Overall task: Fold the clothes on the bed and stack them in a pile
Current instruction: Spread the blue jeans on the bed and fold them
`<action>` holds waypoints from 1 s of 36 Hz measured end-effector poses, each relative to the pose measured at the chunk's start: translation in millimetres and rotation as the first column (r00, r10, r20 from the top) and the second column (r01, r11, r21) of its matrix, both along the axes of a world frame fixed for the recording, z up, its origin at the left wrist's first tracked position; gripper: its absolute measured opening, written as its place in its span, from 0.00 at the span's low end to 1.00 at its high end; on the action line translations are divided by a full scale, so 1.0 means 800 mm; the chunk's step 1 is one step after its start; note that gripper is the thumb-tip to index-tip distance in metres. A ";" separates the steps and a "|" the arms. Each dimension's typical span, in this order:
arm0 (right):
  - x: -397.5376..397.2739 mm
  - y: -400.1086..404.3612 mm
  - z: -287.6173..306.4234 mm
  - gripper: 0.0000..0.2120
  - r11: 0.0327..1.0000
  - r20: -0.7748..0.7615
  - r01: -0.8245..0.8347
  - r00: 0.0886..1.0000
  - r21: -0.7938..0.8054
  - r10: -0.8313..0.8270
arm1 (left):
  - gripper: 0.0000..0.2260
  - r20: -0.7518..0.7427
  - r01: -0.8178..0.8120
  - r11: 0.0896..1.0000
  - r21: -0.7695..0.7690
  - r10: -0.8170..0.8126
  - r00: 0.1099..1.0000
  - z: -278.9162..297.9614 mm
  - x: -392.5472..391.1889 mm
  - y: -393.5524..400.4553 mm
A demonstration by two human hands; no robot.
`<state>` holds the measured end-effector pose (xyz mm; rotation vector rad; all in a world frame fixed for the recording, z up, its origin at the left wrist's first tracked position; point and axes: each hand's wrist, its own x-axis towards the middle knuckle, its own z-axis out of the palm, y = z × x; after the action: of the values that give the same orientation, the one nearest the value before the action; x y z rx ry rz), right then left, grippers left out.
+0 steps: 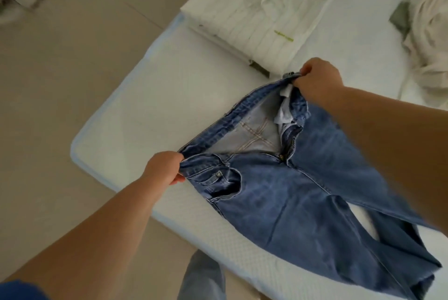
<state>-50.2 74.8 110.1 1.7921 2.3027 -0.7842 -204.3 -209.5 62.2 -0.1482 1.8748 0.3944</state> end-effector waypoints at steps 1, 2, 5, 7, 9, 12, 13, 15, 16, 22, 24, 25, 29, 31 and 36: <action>-0.007 0.000 -0.009 0.08 1.000 0.007 -0.015 1.000 -0.008 0.015 | 0.12 0.005 -0.017 1.000 -0.012 0.018 1.000 -0.007 -0.007 -0.004; -0.012 0.000 -0.017 0.07 0.999 0.011 -0.028 1.000 -0.020 0.028 | 0.12 0.004 -0.022 0.999 -0.029 0.022 1.000 -0.014 -0.013 -0.008; -0.023 -0.004 -0.037 0.07 0.997 -0.028 -0.031 0.999 -0.073 0.029 | 0.10 -0.028 0.007 0.998 -0.070 -0.009 1.000 -0.033 -0.018 -0.012; -0.026 -0.008 -0.045 0.13 0.994 -0.100 -0.019 0.995 -0.104 0.009 | 0.10 -0.034 0.012 0.996 -0.087 -0.015 0.999 -0.041 -0.017 -0.011; -0.026 -0.013 -0.048 0.21 0.995 -0.189 -0.009 0.982 -0.098 -0.010 | 0.10 -0.033 0.024 0.997 -0.073 -0.026 0.999 -0.044 -0.016 -0.005; -0.011 -0.027 -0.050 0.28 0.997 -0.293 0.057 0.954 -0.047 -0.068 | 0.12 -0.153 0.137 0.990 0.020 -0.132 0.979 -0.046 -0.013 -0.002; -0.002 -0.033 -0.050 0.27 0.995 -0.302 0.088 0.949 -0.039 -0.096 | 0.11 -0.221 0.229 0.973 0.026 -0.217 0.951 -0.044 -0.011 -0.002; 0.022 -0.050 -0.050 0.23 0.991 -0.262 0.125 0.956 -0.041 -0.131 | 0.08 -0.363 0.353 0.936 0.010 -0.325 0.873 -0.030 -0.001 0.000; 0.037 -0.061 -0.051 0.21 0.990 -0.228 0.132 0.964 -0.042 -0.138 | 0.12 -0.433 0.388 0.922 -0.003 -0.351 0.830 -0.022 0.004 0.002; 0.163 -0.150 -0.047 0.16 0.967 -0.061 0.229 0.970 -0.115 -0.237 | 0.14 -0.519 0.694 0.716 0.075 -0.567 0.640 0.024 0.064 0.036; 0.215 -0.181 -0.038 0.14 0.952 -0.003 0.261 0.964 -0.158 -0.265 | 0.14 -0.445 0.754 0.643 0.134 -0.641 0.625 0.032 0.096 0.048; 0.243 -0.195 -0.034 0.12 0.950 0.041 0.258 0.966 -0.173 -0.255 | 0.14 -0.425 0.788 0.597 0.153 -0.680 0.597 0.035 0.114 0.054; 0.360 -0.235 -0.014 0.12 0.933 0.251 0.291 0.939 -0.212 -0.236 | 0.15 -0.409 0.895 0.402 0.193 -0.796 0.446 0.045 0.200 0.068; 0.416 -0.249 -0.006 0.12 0.922 0.259 0.350 0.918 -0.167 -0.302 | 0.15 -0.424 0.925 0.319 0.207 -0.823 0.379 0.047 0.246 0.071; 0.538 -0.264 -0.015 0.21 0.908 0.279 0.376 0.906 -0.186 -0.318 | 0.17 -0.448 0.955 0.164 0.246 -0.855 0.262 0.036 0.371 0.079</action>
<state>380.3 -136.2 98.0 2.0816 1.6806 -0.7923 92.3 -146.7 91.2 1.4435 1.6200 -0.0346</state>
